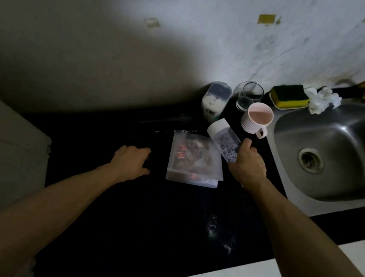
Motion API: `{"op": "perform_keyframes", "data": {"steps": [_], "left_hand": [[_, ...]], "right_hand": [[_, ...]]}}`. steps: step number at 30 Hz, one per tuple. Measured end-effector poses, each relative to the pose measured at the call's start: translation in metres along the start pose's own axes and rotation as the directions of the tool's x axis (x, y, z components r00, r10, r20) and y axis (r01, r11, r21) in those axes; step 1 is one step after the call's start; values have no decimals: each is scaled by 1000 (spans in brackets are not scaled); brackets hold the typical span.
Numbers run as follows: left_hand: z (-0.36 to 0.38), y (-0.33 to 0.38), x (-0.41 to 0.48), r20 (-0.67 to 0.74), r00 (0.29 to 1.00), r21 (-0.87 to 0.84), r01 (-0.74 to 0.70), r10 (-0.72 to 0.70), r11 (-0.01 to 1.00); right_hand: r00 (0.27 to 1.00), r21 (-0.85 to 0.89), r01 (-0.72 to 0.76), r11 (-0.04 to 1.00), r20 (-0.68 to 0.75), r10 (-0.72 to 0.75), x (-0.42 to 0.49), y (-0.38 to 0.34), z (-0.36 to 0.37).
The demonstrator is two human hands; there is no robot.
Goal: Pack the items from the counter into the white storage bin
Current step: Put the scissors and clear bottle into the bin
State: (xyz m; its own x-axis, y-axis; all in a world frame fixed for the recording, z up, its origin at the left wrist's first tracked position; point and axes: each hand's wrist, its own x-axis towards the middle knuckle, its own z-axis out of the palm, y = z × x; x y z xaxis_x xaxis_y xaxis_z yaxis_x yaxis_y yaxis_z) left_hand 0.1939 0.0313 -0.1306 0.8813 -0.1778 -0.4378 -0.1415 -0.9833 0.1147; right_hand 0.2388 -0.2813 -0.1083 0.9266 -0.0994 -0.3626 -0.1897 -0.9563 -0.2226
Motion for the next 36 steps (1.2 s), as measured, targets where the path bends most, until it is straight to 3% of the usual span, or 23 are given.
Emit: {"op": "perform_keyframes", "data": {"steps": [10, 20, 26, 31, 36], "left_hand": [[-11, -10, -40, -70, 997, -54, 9, -12, 999], [-59, -38, -98, -279, 957, -85, 52, -74, 995], [-107, -69, -130, -468, 870, -245, 45, -159, 968], [-147, -96, -160, -572, 773, -470, -32, -277, 882], [-175, -128, -191, -635, 678, -550, -60, -371, 833]], "right_hand": [[997, 12, 46, 999, -67, -46, -36, -13, -7], [973, 6, 157, 988, -170, -154, -76, -74, -33], [912, -22, 320, 947, -265, -314, -97, -134, -53], [837, -44, 451, 892, -325, -439, -123, -193, -64], [775, -77, 527, 846, -365, -516, -150, -255, -70]]}}
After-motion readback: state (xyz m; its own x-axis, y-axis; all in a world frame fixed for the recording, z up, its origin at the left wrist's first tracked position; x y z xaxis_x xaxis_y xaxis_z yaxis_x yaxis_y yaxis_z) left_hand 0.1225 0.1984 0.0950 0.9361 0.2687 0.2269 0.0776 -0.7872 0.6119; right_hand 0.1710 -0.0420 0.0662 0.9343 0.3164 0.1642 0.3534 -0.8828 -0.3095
